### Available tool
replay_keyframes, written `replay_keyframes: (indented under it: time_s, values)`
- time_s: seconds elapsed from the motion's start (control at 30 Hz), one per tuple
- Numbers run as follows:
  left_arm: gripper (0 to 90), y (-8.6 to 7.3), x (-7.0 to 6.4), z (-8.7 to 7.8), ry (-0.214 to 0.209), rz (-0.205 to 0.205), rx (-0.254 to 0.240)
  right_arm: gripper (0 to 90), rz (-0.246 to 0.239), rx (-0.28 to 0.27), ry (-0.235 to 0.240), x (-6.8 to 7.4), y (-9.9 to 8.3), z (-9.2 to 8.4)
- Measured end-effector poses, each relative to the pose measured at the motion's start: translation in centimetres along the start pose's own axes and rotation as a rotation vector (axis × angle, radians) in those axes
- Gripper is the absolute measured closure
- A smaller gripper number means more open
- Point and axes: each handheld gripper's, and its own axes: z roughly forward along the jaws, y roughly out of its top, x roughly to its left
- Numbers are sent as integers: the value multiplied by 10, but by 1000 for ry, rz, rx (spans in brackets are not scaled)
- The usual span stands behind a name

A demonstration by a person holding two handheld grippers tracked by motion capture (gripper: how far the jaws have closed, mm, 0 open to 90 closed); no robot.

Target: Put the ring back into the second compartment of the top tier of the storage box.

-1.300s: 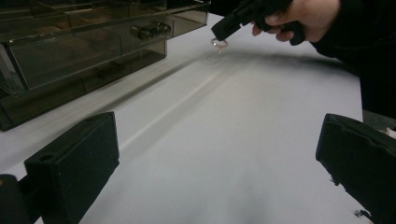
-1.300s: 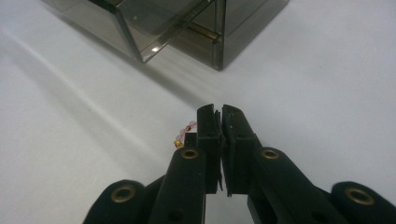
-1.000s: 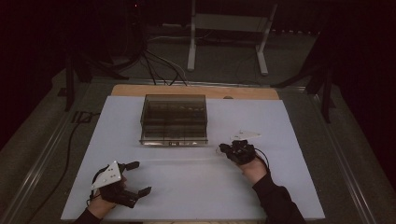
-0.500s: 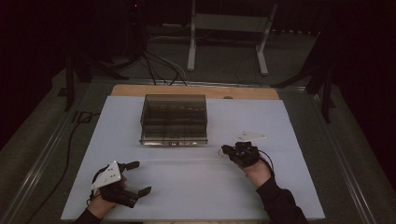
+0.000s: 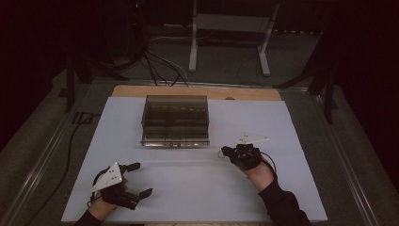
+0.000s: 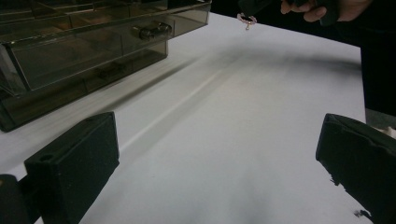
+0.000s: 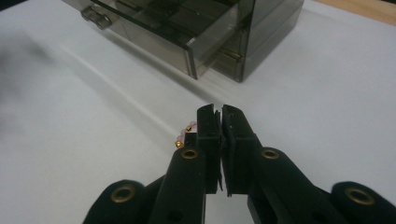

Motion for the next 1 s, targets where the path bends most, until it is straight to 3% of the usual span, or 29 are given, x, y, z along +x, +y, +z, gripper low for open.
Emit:
replay_keyframes:
  time_s: [0.6,1.0]
  values:
    - [6,0,-1,0,1,6,6,867,-35,-30,16,8,17,-9]
    - [6,1,-1,0,-6,5,5,867,-68,-45,37,16,36,-1]
